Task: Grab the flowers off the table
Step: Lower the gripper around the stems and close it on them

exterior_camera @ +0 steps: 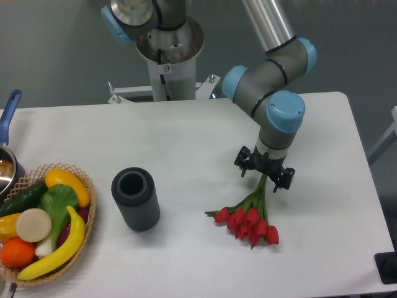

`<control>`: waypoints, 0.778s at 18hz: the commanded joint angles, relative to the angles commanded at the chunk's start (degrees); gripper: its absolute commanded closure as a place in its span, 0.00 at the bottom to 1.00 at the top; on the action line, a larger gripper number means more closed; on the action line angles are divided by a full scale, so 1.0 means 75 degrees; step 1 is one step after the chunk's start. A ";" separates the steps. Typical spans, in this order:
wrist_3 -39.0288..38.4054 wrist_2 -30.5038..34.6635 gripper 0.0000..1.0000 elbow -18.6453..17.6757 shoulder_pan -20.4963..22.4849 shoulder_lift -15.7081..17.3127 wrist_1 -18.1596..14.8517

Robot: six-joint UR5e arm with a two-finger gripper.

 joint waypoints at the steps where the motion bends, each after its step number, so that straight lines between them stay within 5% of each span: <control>1: -0.0047 0.0000 0.00 0.0012 -0.0012 -0.0012 0.0000; 8: -0.0129 0.0000 0.01 0.0082 -0.0070 -0.0199 0.0059; 14: -0.0117 0.0047 0.39 0.0117 -0.0082 -0.0188 0.0059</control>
